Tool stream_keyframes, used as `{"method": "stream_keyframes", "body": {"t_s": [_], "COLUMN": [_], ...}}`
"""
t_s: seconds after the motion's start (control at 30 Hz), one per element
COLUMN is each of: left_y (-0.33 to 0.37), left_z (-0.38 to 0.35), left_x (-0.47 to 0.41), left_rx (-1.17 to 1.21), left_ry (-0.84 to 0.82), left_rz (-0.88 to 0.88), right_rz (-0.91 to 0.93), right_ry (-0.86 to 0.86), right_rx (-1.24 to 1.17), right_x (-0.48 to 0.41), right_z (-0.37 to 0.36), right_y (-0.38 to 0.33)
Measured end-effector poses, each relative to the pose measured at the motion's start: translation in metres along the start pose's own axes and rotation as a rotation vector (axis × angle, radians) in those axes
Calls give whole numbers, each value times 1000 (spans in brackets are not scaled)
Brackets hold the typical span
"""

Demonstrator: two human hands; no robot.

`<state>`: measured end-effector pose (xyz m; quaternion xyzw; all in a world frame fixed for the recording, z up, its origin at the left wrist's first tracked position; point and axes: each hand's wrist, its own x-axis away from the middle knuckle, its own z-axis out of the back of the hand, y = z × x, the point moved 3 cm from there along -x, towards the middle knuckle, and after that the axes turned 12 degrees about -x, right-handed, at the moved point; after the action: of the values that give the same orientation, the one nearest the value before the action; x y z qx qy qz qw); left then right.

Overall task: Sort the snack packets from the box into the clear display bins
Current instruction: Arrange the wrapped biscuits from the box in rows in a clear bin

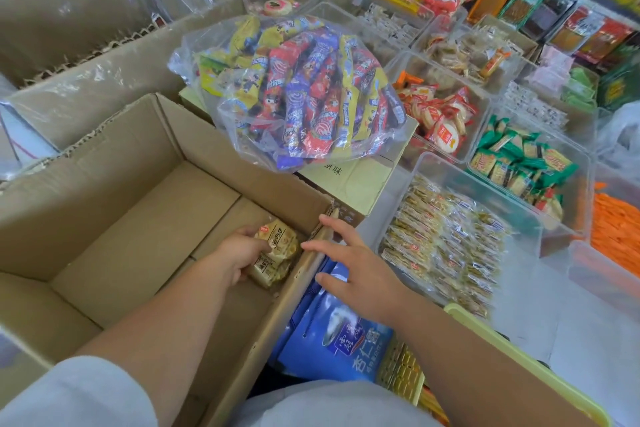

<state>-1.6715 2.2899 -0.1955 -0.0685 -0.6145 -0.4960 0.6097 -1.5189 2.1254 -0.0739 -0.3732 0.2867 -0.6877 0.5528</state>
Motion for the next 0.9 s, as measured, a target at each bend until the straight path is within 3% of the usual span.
{"method": "stream_keyframes", "body": {"t_s": [0.2,0.33,0.43,0.57,0.63,0.73,0.83,0.9], "left_y": [0,5,15,41,54,67,78,84], "left_z": [23,38,37,14,-8,-50,-91,-117], "left_x": [52,116,170,226,242,251,256,257], "left_rx": [264,375,329,207,113,-23,-382,-564], "left_ry": [140,354,389,362,329,333,487,464], "left_rz": [-85,-379,-570,-796,-880,-964,-1121,-1221], "right_rz": [27,24,-31,73,106,89,14,-28], "right_ry": [3,-27,7,272,337,384,397,447], "right_rx": [24,-45,-19,-284,-451,-507,-882,-1084], "right_x": [-1,-1,5,32,50,69,83,93], "right_z": [-2,-2,7,27,33,45,56,62], "right_y": [6,0,-20,-63,-76,-77,-63,-48]}}
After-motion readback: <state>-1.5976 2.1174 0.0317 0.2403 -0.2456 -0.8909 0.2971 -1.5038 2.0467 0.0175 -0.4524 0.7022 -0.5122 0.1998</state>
